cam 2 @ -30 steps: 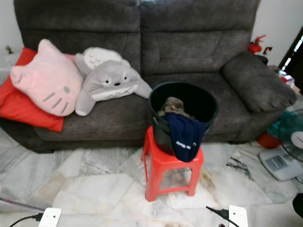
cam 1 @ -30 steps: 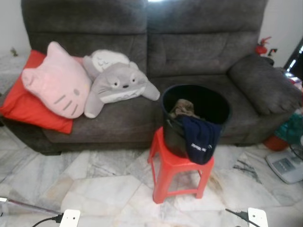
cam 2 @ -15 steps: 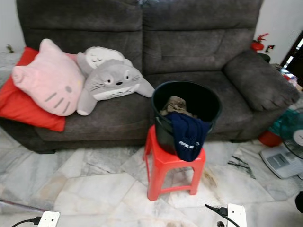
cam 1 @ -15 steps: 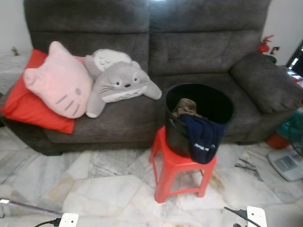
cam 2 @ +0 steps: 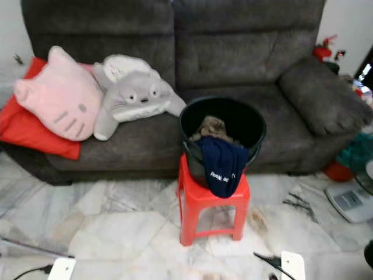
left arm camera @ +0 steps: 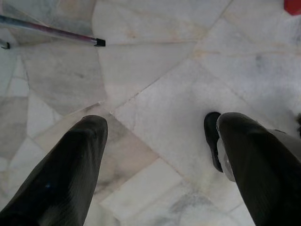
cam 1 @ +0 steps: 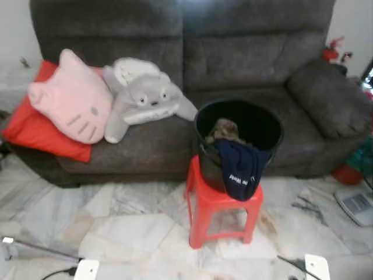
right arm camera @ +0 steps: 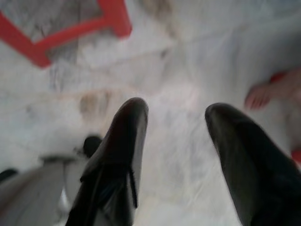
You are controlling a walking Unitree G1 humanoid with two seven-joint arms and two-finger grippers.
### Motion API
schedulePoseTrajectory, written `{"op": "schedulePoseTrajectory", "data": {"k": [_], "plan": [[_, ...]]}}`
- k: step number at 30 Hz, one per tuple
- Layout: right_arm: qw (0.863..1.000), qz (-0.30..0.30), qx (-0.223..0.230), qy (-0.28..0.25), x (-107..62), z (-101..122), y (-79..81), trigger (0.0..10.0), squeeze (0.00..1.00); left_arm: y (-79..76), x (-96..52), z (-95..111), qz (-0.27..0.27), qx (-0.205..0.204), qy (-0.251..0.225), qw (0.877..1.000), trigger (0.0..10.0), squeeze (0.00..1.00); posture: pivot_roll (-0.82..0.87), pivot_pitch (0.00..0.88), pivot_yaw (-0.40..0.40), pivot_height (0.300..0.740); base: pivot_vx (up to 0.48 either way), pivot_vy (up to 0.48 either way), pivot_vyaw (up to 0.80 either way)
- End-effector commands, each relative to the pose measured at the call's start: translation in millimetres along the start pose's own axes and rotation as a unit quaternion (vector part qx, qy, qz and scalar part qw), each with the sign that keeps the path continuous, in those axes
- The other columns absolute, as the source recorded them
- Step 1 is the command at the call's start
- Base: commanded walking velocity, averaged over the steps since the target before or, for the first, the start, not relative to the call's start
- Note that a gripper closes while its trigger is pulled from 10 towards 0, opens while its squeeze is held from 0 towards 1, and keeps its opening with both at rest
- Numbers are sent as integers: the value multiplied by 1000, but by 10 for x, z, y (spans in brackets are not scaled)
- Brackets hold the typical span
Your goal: Hang hanger
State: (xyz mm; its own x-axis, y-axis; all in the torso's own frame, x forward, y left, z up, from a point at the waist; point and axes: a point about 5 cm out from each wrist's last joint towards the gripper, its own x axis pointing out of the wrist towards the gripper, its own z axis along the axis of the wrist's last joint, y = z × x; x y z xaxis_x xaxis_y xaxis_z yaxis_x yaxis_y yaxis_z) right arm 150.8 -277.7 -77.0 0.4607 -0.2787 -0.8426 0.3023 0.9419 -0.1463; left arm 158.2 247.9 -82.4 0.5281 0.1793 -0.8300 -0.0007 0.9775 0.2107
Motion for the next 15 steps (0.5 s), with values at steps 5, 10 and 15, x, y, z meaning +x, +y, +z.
{"op": "schedulePoseTrajectory", "data": {"k": [5, 10, 15], "plan": [[1000, 2, 4, 5, -3, -39, 18, 10000, 0, 52, -22, -107, 9, -5, 16, 1000, 10000, 0, -136, 0, 9, 740, 0, 0, 0], [1000, 2, 2, 5, -3, -39, 16, 10000, 0, 46, -22, -112, 6, -12, 18, 1000, 10000, 0, -136, 0, 9, 740, 0, 0, 0], [1000, 0, 1, 4, -3, -40, 16, 10000, 0, 41, -23, -119, 1, -19, 20, 1000, 10000, 0, -134, 0, 9, 740, 0, 0, 0]]}}
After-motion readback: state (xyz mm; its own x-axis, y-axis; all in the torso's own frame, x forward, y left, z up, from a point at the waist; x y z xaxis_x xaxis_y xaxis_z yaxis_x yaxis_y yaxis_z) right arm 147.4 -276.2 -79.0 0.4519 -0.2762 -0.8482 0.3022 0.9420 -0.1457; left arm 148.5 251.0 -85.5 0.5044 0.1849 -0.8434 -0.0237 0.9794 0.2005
